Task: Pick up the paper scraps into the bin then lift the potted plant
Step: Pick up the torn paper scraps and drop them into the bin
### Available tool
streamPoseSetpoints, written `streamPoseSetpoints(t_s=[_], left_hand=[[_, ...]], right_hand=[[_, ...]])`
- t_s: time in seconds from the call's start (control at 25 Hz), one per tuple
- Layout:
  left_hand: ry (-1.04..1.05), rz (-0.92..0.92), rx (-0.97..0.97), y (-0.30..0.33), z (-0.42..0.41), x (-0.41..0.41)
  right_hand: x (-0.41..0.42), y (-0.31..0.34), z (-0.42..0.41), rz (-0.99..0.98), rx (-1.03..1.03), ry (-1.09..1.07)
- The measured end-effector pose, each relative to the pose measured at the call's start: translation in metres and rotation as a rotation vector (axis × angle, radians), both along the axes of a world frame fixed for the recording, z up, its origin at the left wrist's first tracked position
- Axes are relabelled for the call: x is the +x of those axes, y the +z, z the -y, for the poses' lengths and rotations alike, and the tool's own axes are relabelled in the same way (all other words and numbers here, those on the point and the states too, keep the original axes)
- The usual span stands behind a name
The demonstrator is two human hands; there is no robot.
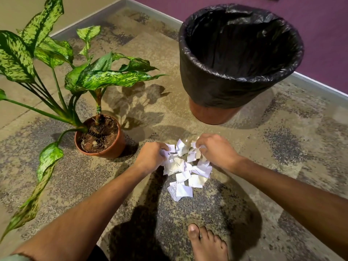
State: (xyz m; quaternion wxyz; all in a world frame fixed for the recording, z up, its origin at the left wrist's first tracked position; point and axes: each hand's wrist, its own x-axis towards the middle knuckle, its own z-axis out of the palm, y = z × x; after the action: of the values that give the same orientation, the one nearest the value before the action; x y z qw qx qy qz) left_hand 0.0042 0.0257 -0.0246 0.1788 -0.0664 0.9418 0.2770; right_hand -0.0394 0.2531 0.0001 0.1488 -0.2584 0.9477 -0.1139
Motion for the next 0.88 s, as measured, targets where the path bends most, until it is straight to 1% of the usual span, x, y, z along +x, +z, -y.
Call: streamPoseSetpoints(t_s=[0.12, 0.28, 0.4, 0.48, 0.56, 0.64, 0.76, 0.88], left_hand=[[0.011, -0.015, -0.001, 0.002, 0.001, -0.003], [0.001, -0.022, -0.015, 0.006, -0.002, -0.004], [-0.044, -0.068, -0.032, 0.011, -0.008, -0.003], [-0.053, -0.070, -0.039, 0.012, -0.009, -0.002], [-0.057, -0.079, -0.038, 0.013, -0.009, -0.002], [-0.076, -0.109, -0.041, 0.014, -0.009, -0.002], [-0.076, -0.150, -0.023, 0.021, -0.014, -0.001], [-0.064, -0.186, 0.003, 0.036, -0.022, -0.003]], right_hand=[[-0.009, 0.039, -0.001, -0.129, -0.164, -0.076], [-0.020, 0.110, 0.003, -0.340, -0.406, -0.149], [-0.026, 0.163, 0.002, -0.537, -0.603, -0.187], [-0.037, 0.189, -0.003, -0.651, -0.679, -0.251], [-0.054, 0.205, -0.009, -0.691, -0.667, -0.336], [-0.072, 0.211, -0.017, -0.677, -0.589, -0.415], [-0.089, 0.202, -0.024, -0.581, -0.492, -0.491], [-0.096, 0.191, -0.029, -0.489, -0.442, -0.518]])
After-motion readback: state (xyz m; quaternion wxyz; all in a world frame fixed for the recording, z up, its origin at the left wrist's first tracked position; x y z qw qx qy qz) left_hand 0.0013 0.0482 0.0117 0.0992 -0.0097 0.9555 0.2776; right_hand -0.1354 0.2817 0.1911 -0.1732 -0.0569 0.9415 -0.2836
